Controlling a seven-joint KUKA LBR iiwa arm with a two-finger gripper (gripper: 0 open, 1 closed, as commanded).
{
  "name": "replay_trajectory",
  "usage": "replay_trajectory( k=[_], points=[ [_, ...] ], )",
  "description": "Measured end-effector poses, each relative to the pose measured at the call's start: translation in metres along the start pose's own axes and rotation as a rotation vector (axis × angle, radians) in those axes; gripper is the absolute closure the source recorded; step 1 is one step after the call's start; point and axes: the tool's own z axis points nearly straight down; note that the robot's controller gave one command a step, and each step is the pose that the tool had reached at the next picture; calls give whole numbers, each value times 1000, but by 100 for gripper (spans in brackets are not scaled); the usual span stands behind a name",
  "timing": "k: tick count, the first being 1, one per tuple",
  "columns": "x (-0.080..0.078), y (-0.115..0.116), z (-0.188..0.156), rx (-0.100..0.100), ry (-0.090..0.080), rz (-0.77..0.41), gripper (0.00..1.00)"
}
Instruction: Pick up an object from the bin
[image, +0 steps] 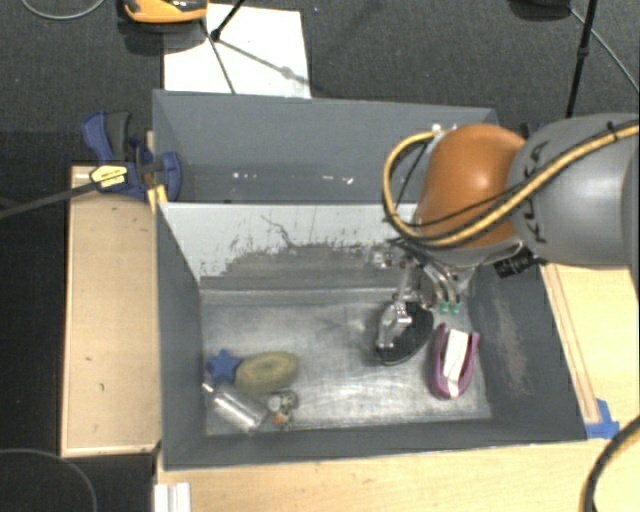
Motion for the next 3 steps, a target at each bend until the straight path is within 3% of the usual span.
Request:
replay_trajectory(
  k=[1, 2, 3],
  points=[
    [27, -79, 59, 0, -9, -106, 0],
    [26, -75, 58, -1, -9, -109, 100],
    [30, -64, -63, -2, -11, -459, 100]
  ],
)
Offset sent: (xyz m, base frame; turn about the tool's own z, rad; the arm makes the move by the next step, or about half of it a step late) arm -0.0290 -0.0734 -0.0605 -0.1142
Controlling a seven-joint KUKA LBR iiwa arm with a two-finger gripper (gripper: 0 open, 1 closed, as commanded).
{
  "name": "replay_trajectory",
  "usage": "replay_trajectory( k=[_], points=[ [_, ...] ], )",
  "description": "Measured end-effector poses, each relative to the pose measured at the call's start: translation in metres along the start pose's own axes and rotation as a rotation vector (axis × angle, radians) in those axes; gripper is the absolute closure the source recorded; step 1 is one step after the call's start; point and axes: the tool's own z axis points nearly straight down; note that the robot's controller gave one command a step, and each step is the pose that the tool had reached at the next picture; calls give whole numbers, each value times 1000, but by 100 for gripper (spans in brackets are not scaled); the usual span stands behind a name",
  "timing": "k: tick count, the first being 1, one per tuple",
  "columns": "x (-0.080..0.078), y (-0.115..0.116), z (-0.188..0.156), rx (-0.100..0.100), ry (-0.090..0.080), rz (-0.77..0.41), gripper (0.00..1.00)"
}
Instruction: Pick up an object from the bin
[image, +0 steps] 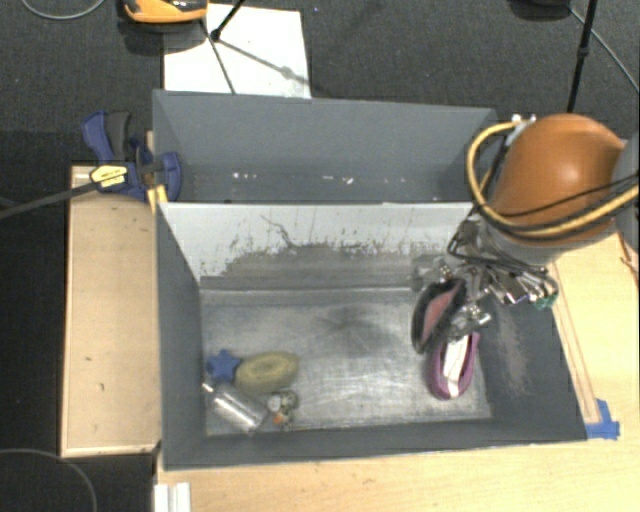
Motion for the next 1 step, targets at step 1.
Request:
replay_trajectory(
  k=[1],
  points=[
    [20, -34, -42, -1, 3, -246, 100]
  ],
)
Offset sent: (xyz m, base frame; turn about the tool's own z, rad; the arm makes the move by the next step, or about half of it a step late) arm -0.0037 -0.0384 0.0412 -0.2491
